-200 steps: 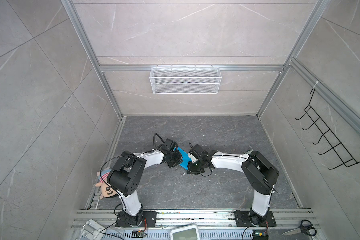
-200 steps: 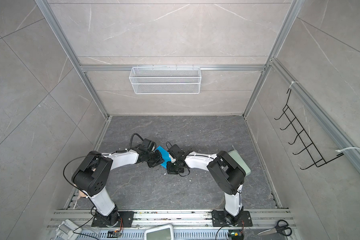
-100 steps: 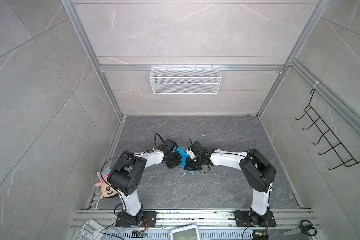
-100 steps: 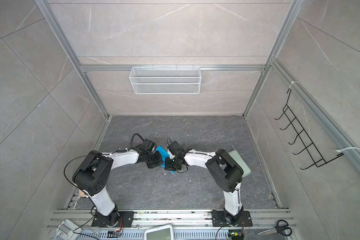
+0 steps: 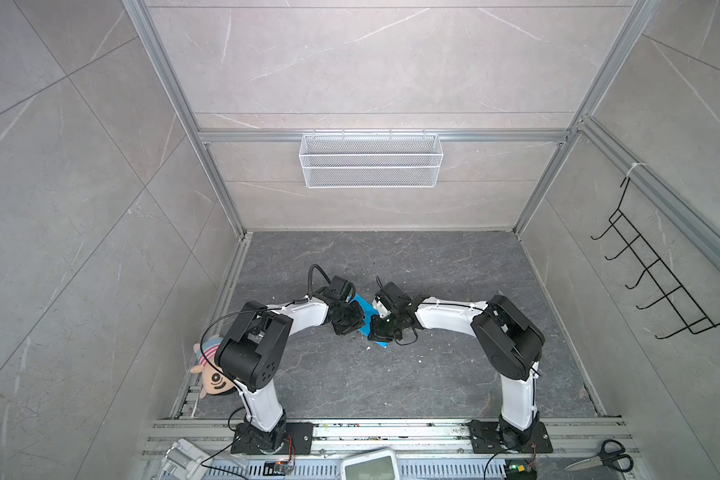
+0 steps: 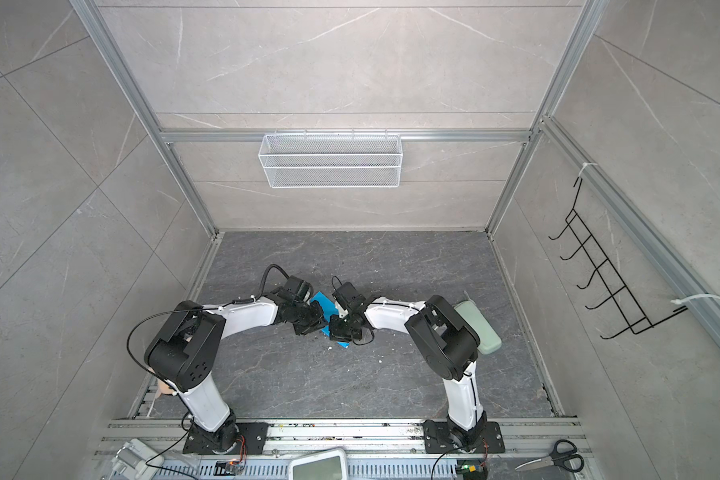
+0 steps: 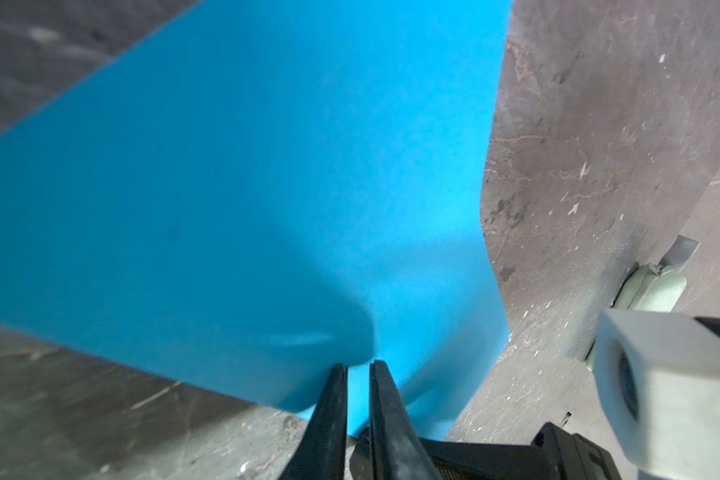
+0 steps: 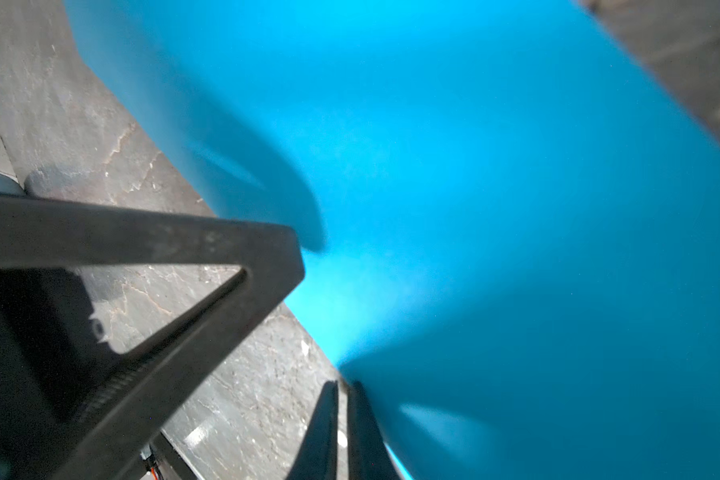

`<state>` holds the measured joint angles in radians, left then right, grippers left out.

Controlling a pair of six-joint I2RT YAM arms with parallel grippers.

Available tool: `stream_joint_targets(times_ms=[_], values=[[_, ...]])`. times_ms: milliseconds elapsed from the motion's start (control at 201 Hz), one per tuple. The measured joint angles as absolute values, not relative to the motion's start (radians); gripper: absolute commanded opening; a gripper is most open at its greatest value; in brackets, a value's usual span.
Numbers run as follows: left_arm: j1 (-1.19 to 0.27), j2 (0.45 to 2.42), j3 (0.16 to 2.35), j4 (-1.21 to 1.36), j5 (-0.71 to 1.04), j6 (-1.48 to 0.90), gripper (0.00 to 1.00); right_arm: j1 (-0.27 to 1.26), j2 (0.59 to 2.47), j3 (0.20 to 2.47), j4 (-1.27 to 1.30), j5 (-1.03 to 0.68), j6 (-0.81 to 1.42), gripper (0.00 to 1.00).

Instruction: Fold a paper plane with a square sheet of paper (pick it up from the middle)

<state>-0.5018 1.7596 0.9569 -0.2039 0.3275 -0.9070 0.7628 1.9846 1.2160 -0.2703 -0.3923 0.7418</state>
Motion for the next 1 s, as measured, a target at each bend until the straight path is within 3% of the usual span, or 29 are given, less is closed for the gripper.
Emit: stream_joint_targets(times_ms=[996], values=[[-0.48, 1.773, 0.96, -0.254, 0.342, -0.833, 0.07, 0.759, 2.008, 1.274, -0.209, -0.438, 0.742, 0.12]])
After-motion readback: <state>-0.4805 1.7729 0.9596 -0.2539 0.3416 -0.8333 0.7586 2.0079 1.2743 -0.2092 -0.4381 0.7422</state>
